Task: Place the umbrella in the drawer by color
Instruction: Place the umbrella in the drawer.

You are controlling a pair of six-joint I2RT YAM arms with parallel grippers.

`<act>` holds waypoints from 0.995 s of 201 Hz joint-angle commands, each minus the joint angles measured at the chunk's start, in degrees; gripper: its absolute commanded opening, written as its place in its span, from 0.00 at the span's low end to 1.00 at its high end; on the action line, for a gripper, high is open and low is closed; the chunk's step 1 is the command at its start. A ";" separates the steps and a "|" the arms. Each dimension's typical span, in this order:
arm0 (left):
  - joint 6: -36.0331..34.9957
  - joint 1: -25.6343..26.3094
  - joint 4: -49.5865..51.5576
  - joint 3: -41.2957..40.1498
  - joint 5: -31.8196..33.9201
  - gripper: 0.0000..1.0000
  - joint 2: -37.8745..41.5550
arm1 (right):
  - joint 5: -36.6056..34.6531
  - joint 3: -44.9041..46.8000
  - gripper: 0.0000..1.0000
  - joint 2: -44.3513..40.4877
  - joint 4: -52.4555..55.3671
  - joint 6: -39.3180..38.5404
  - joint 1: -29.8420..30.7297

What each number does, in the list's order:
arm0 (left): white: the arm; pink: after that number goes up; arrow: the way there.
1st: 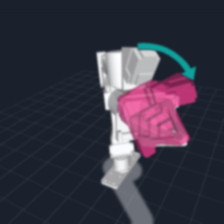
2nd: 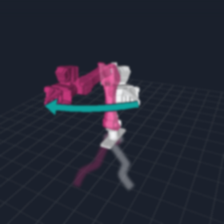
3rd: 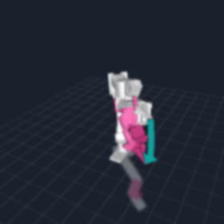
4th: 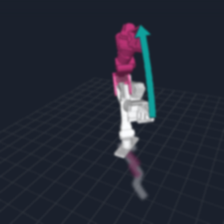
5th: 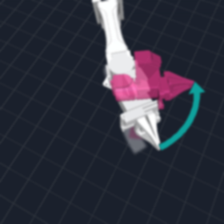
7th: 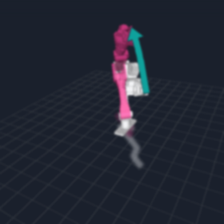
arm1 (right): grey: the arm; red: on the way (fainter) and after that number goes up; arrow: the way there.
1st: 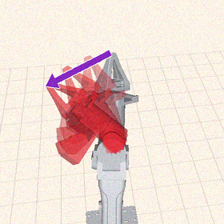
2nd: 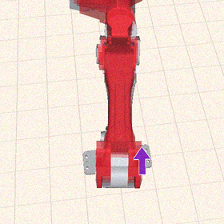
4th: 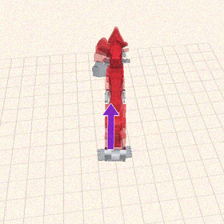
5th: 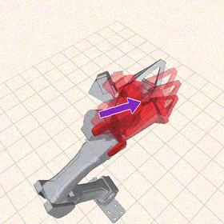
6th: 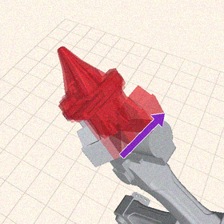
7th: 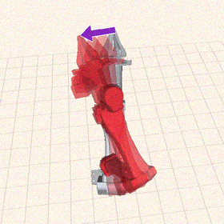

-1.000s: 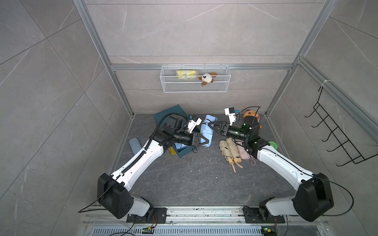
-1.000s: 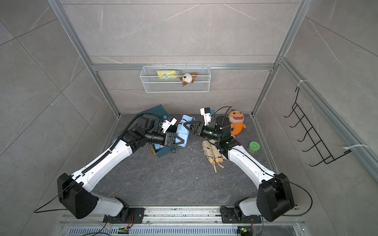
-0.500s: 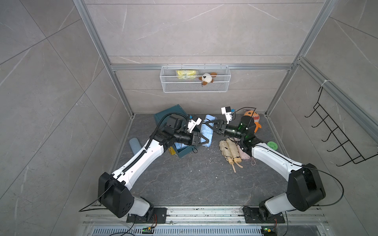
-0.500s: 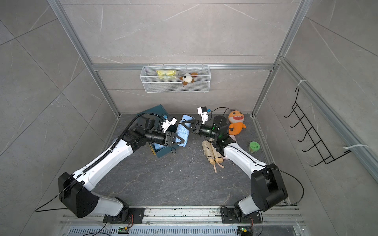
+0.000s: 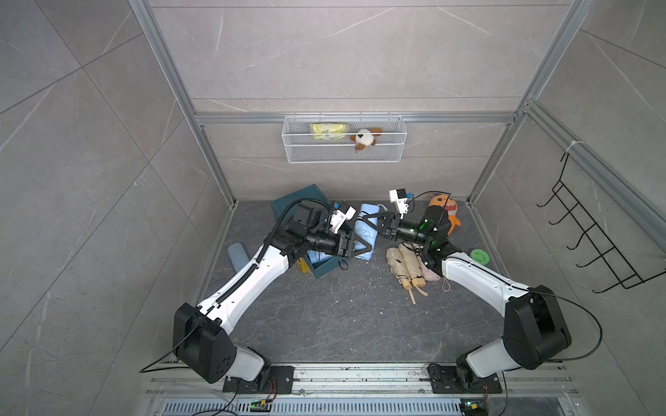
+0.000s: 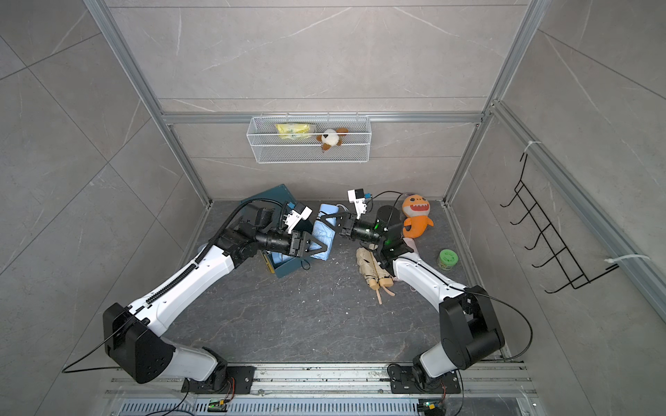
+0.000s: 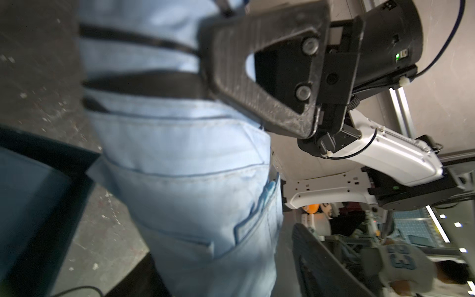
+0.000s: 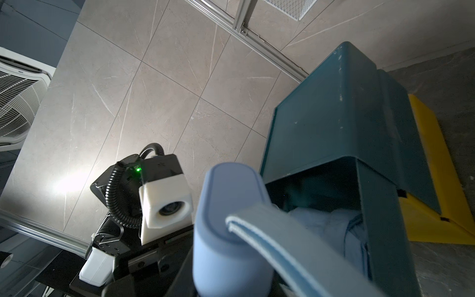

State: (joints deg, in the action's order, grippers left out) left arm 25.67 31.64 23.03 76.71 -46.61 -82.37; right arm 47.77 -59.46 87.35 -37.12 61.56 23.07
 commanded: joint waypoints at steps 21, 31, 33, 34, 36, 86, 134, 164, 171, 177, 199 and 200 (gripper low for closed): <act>-0.92 -1.42 5.78 2.28 14.72 1.00 7.98 | -4.06 -2.73 0.23 0.42 -2.39 0.86 1.39; -1.30 -1.49 8.23 2.17 20.21 1.00 10.18 | -5.34 -3.97 0.22 0.75 -1.35 0.05 2.46; -1.32 -1.49 8.72 2.14 21.07 1.00 10.64 | -5.68 -4.21 0.22 0.79 -1.08 -0.30 2.80; -1.28 -1.45 8.89 2.05 21.49 1.00 10.87 | -5.85 -4.32 0.22 0.80 -0.88 -0.43 2.87; -1.36 -1.46 9.21 2.00 22.42 1.00 11.23 | -6.15 -4.65 0.22 0.87 -0.54 -0.75 3.24; -0.94 -1.45 13.74 -1.99 35.36 1.00 20.96 | -18.88 -9.98 0.22 3.52 5.70 -7.66 11.99; 0.05 -1.49 17.58 -7.74 43.49 1.00 27.37 | -36.71 -10.07 0.21 6.56 4.95 -9.96 19.04; 1.01 -1.49 18.92 -11.00 46.24 1.00 31.07 | -47.99 -7.76 0.21 7.96 0.66 -9.88 21.94; 1.16 -1.49 19.15 -11.45 46.59 1.00 31.42 | -50.34 -7.40 0.21 8.08 0.11 -10.15 22.41; 1.34 -1.48 19.31 -12.02 46.67 1.00 31.73 | -52.63 -7.04 0.21 8.09 -0.50 -10.30 22.91; 2.15 -1.44 19.40 -13.62 46.71 1.00 32.70 | -60.23 -6.64 0.21 8.53 -1.33 -11.21 24.66; 2.17 -1.47 19.41 -13.70 46.75 1.00 32.75 | -60.37 -6.68 0.21 8.58 -1.31 -11.29 24.70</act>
State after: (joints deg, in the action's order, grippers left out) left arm 26.61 30.33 42.00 63.77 -1.63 -51.11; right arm -0.05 -65.98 95.61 -31.27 52.23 46.09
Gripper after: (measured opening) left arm 0.998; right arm 0.240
